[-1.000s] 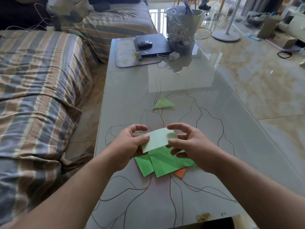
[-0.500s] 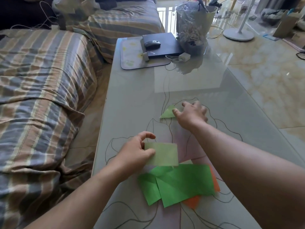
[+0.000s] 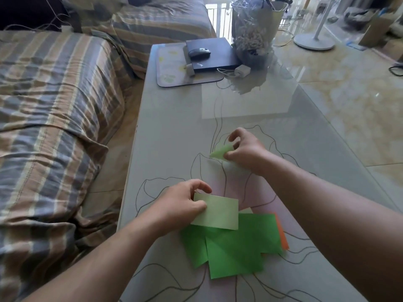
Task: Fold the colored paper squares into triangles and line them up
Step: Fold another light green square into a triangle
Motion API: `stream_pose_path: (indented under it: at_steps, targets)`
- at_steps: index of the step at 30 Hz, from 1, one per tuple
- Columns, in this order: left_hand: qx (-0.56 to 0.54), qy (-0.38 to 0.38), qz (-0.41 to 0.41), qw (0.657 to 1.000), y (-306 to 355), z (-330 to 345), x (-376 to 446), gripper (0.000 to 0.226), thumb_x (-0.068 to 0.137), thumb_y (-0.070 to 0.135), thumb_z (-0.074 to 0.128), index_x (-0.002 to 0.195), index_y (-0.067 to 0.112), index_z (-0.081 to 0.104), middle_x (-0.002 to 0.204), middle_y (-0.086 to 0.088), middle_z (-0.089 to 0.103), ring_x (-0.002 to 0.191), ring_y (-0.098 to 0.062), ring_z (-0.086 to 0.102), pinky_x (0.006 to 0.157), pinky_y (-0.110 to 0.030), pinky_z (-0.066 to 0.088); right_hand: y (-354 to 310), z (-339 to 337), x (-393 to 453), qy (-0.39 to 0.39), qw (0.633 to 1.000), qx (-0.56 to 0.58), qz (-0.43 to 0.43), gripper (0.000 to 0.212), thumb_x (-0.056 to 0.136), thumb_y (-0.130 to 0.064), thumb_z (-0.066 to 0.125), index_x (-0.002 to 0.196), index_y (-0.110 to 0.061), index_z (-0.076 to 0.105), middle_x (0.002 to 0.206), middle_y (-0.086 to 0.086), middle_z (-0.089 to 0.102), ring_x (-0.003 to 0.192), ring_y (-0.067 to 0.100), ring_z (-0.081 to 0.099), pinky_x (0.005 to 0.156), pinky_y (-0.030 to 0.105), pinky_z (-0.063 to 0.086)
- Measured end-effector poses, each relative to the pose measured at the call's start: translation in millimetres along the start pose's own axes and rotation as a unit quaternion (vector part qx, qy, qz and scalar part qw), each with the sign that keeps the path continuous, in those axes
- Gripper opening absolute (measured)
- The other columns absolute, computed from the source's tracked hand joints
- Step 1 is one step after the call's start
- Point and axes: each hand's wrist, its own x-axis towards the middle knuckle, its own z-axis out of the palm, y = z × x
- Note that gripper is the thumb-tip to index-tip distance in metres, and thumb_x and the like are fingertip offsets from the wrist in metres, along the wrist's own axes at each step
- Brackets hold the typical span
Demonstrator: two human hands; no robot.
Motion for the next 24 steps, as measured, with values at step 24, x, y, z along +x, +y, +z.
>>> stream_pose_path:
  at_steps: [24]
  targets:
    - [-0.001,-0.007,-0.008,1.000,-2,2,-2,0.037,0.083,0.024,0.058,0.108,0.052,0.066,0.091,0.000,0.072,0.068,-0.016,0.062,0.058,-0.034,0.048,24,-73,-38,-0.130,0.932,-0.323,-0.104,0.014,0.102,-0.025,0.062,0.104,-0.029,0.075,0.103,-0.003,0.074,0.092,0.023,0.068,0.083,0.034,0.055]
